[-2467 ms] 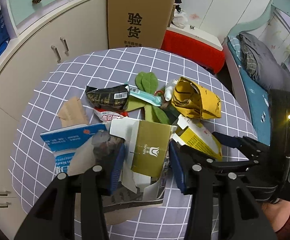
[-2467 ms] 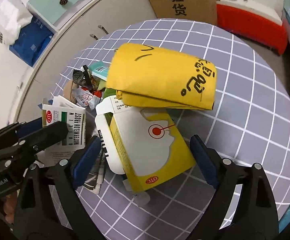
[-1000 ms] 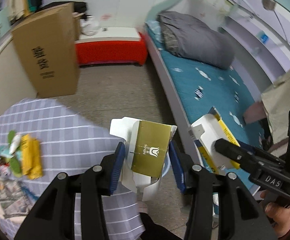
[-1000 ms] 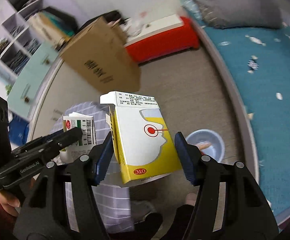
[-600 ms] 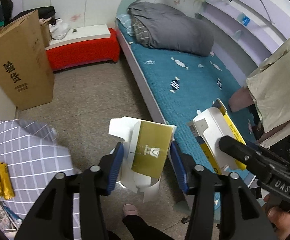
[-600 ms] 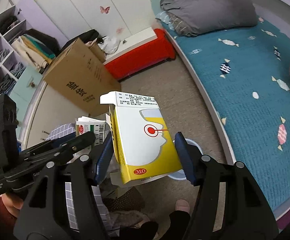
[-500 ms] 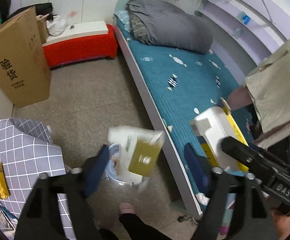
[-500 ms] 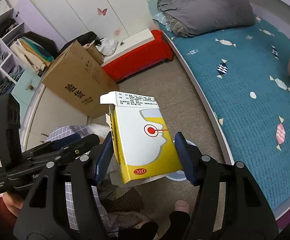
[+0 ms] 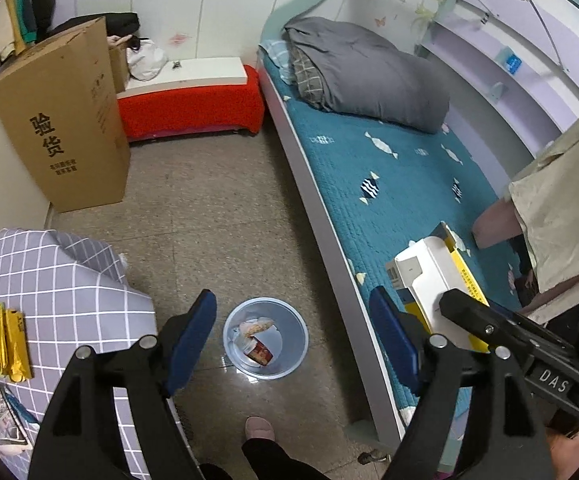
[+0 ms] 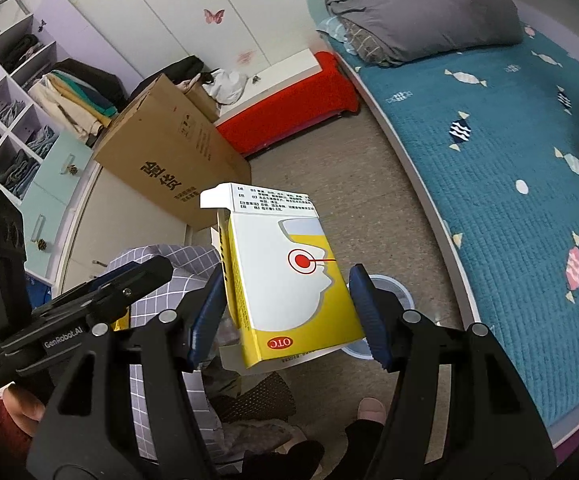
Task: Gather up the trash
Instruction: 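Open the right gripper over the bucket to drop the OTC box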
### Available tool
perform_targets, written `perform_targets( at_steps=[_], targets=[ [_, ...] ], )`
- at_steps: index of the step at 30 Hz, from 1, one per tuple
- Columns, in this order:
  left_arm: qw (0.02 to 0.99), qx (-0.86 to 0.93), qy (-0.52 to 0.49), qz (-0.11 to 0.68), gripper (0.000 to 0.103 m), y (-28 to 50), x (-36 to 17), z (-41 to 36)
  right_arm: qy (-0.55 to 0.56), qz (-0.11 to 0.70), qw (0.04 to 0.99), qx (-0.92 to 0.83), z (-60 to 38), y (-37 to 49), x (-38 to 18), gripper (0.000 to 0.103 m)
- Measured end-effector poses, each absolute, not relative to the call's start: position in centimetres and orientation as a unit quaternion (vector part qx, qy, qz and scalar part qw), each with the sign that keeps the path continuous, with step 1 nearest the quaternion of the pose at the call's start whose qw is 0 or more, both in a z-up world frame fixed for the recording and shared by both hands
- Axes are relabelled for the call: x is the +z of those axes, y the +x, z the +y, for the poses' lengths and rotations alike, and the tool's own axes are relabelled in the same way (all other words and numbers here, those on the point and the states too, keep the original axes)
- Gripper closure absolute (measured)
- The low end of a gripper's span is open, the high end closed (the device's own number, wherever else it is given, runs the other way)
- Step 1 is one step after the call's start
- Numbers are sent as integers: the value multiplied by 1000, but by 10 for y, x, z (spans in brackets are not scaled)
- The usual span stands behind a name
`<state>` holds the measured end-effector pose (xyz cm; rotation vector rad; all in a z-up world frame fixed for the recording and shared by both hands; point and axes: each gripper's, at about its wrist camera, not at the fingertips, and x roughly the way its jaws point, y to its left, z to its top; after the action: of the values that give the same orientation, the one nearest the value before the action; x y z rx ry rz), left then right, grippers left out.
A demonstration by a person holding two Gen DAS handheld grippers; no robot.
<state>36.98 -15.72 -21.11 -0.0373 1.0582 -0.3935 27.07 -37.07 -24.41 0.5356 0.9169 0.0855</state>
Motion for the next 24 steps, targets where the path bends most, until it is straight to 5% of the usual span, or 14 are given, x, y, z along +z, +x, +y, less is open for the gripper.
perform_targets(
  at_steps=[24],
  targets=[
    [867, -157, -38, 471, 26, 344, -183, -128, 200, 407, 890, 49, -333, 267, -221, 29]
  ],
)
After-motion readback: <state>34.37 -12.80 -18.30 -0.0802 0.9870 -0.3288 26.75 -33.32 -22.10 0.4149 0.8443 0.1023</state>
